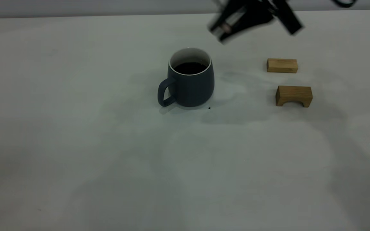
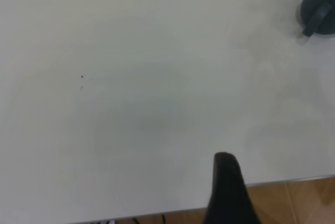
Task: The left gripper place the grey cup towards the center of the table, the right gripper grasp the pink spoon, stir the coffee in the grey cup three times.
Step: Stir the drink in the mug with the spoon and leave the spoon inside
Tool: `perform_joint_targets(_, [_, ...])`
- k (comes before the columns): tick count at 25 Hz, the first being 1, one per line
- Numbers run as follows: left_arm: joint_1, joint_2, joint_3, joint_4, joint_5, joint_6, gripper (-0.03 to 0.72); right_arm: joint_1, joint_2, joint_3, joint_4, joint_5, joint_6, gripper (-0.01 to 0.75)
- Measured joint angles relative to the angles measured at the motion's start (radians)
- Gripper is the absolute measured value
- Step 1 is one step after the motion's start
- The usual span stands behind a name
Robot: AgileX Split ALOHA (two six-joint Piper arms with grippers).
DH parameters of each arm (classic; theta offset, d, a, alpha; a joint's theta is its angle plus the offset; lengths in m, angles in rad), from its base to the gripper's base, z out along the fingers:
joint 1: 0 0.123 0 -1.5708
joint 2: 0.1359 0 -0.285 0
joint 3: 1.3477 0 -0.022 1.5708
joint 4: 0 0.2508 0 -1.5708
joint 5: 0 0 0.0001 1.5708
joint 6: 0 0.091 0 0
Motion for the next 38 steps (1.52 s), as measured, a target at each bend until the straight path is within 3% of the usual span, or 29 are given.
perform_joint_targets(4, [0.000,0.000,0.000,0.000,0.000,0.000,0.568,0.000,0.009,0.000,0.249,0.033,0.003,0.141])
perform_joint_targets(7, [0.000,0.000,0.000,0.000,0.000,0.000,0.568,0.000,0.009,0.000,0.363,0.036,0.137,0.141])
perform_joint_targets(13, [0.000,0.000,0.000,0.000,0.000,0.000,0.568,0.000,0.009,0.000,0.463,0.036,0.742,0.141])
perform_joint_targets(17, [0.000,0.000,0.000,0.000,0.000,0.000,0.568,0.000,0.021,0.000,0.495,0.036,1.037,0.141])
perform_joint_targets(28, [0.000,0.000,0.000,0.000,0.000,0.000,0.568,0.001,0.274,-0.149,0.607,0.029,1.002,0.141])
perform_joint_targets(38, [0.000,0.000,0.000,0.000,0.000,0.000,0.568,-0.016,0.403,-0.160,0.615,0.027,1.002,0.141])
